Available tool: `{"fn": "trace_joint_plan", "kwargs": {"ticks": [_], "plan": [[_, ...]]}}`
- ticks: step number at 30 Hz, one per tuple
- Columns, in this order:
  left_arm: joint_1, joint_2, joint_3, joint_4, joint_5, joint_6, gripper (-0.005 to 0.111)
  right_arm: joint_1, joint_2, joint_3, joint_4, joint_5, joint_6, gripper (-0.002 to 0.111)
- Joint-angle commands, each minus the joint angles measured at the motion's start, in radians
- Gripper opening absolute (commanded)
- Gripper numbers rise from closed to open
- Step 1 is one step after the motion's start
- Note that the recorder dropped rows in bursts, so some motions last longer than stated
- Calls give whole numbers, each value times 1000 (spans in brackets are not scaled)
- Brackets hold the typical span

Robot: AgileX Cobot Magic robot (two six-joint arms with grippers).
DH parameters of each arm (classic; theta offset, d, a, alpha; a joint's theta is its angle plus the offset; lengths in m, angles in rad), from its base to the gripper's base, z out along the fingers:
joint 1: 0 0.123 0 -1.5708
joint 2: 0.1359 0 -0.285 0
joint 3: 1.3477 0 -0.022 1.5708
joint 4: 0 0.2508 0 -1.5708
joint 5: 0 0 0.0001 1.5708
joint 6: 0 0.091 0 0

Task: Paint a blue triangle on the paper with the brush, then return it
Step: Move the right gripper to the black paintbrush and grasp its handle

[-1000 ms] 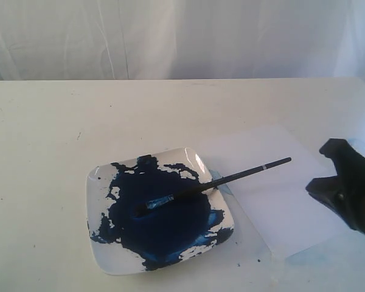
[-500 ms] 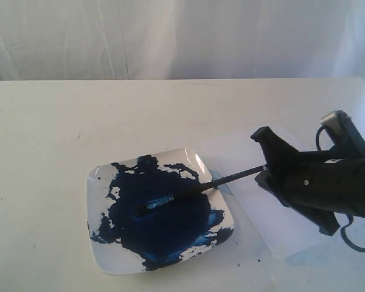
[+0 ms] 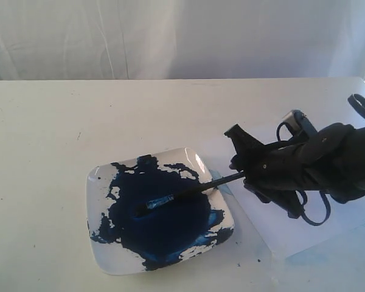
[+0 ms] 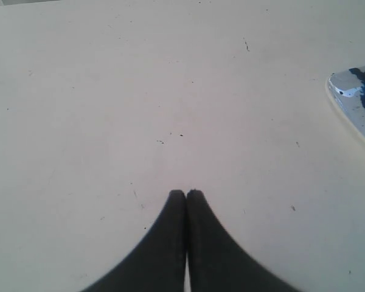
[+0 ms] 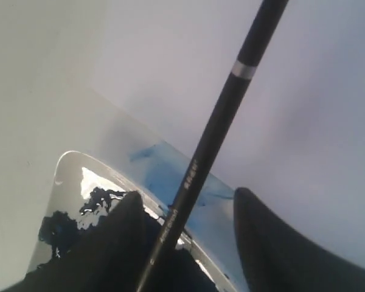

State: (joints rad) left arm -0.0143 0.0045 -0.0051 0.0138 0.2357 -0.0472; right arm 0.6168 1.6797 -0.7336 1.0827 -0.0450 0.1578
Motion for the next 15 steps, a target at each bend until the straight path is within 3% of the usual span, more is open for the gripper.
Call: {"fn": "trace_joint_plan", "kwargs": {"ticks": [1, 7, 15], "plan": [[1, -5, 5, -4, -3, 0, 0, 2, 12, -14, -1, -22, 78, 44], [1, -5, 5, -4, -3, 0, 0, 2, 47, -20, -1, -39, 194, 44], [1, -5, 5, -4, -3, 0, 0, 2, 93, -85, -1, -3, 207, 44]]}}
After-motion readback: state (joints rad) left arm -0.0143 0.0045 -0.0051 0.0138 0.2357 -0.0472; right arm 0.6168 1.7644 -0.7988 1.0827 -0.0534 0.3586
